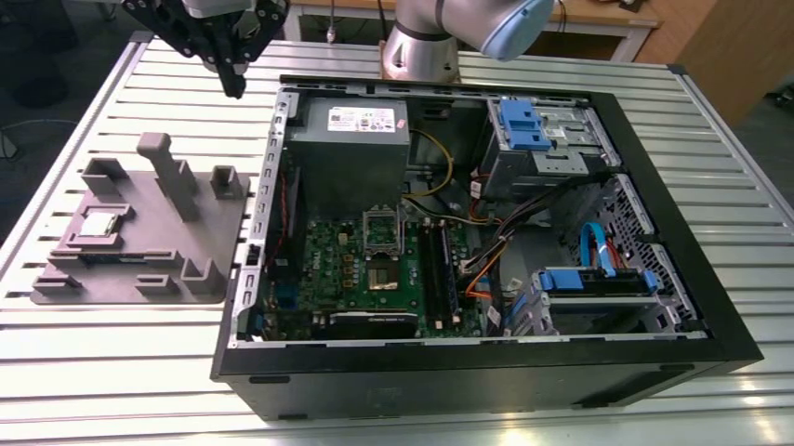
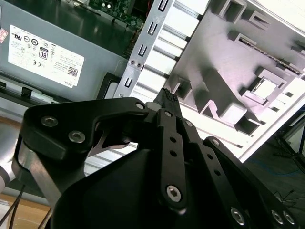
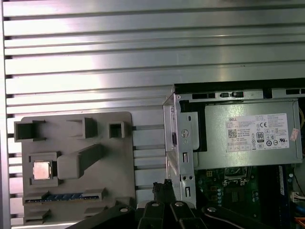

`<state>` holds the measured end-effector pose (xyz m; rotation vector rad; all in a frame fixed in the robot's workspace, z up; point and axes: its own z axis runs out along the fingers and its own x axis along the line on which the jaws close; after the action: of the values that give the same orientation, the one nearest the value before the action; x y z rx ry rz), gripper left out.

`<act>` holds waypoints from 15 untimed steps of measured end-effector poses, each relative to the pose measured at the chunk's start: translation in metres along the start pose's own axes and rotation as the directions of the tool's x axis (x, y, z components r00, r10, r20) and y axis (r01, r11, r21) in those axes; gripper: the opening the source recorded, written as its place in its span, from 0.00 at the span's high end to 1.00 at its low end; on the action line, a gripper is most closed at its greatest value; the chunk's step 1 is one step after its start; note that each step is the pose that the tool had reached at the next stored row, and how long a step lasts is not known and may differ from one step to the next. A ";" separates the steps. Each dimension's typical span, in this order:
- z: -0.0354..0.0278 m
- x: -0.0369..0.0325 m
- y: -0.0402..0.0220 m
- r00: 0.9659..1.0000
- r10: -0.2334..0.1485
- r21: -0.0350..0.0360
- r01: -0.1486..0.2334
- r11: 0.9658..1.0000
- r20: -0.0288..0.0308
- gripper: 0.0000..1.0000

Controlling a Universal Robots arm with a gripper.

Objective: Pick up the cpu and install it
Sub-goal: 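Reach for the cpu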

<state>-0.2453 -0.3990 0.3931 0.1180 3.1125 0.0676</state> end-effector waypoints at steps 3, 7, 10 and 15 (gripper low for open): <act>0.0000 0.0016 -0.0001 1.000 0.000 0.000 0.000 1.000 0.000 0.90; -0.0001 0.0037 -0.0003 1.000 0.000 0.000 0.000 1.000 0.000 0.90; -0.0001 0.0045 -0.0003 1.000 0.000 0.000 0.000 1.000 0.000 0.90; -0.0001 0.0052 -0.0004 1.000 0.000 0.000 0.000 1.000 0.000 0.90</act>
<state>-0.2505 -0.3989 0.3931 0.1180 3.1125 0.0676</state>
